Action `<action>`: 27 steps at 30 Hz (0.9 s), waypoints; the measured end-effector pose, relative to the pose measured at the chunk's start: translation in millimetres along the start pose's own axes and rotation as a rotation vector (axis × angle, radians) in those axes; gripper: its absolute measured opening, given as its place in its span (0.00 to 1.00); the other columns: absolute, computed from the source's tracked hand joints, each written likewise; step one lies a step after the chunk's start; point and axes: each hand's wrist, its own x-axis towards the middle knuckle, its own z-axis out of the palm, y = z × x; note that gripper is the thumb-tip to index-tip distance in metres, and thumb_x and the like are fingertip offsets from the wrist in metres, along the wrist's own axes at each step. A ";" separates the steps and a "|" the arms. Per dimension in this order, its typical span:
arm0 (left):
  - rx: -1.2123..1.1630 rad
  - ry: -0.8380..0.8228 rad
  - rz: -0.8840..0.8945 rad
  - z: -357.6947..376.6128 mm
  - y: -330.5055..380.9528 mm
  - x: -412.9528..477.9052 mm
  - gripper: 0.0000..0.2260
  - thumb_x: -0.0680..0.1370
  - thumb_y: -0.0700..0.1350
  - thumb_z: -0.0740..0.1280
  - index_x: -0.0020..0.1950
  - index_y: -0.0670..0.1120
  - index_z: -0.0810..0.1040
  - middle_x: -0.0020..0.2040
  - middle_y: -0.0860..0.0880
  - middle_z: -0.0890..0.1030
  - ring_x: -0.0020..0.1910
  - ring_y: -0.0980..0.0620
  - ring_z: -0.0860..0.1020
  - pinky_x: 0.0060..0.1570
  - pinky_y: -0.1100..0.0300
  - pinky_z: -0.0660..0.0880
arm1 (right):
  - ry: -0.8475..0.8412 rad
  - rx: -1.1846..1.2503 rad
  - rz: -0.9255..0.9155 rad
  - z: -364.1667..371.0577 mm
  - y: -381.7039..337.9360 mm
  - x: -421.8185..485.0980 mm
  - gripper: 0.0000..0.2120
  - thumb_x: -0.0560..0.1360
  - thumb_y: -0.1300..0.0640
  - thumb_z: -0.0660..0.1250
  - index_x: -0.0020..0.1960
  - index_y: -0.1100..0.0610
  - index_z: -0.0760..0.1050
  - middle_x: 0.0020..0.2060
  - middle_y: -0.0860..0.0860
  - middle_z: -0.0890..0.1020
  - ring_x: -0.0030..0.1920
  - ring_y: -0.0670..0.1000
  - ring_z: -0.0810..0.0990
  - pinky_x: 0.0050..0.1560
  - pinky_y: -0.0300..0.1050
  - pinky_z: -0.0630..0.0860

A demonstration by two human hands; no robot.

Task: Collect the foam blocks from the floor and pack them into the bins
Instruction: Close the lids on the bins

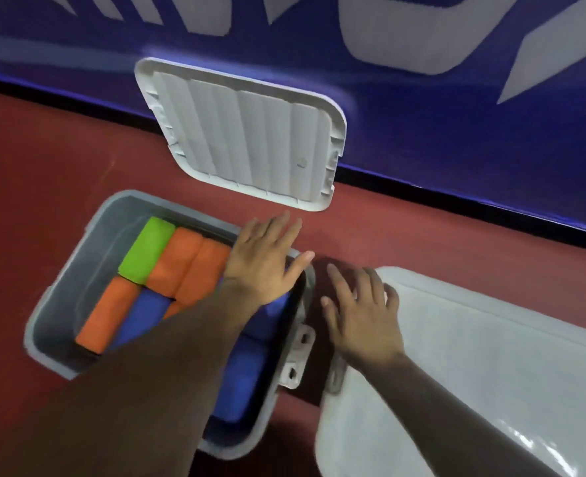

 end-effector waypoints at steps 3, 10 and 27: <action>-0.018 -0.031 0.005 -0.6 -66.6 39.1 0.35 0.80 0.66 0.44 0.80 0.48 0.63 0.80 0.46 0.64 0.78 0.44 0.63 0.77 0.45 0.53 | 0.039 -0.001 0.038 0.2 -54.9 73.5 0.27 0.81 0.42 0.54 0.77 0.51 0.66 0.71 0.58 0.72 0.70 0.63 0.70 0.65 0.64 0.67; -0.003 -0.012 0.129 -7.6 -199.4 105.7 0.32 0.81 0.65 0.47 0.81 0.50 0.62 0.80 0.46 0.63 0.80 0.46 0.59 0.77 0.43 0.51 | 0.062 0.158 0.324 23.5 -160.3 191.9 0.28 0.83 0.42 0.55 0.80 0.50 0.59 0.77 0.56 0.63 0.77 0.59 0.59 0.70 0.64 0.60; 0.145 0.108 0.204 -18.9 -267.9 247.8 0.33 0.81 0.67 0.46 0.83 0.52 0.56 0.78 0.45 0.65 0.77 0.38 0.61 0.78 0.40 0.50 | 0.123 -0.112 0.327 -26.7 -149.1 374.2 0.32 0.80 0.31 0.49 0.75 0.50 0.63 0.71 0.53 0.66 0.73 0.57 0.63 0.67 0.64 0.61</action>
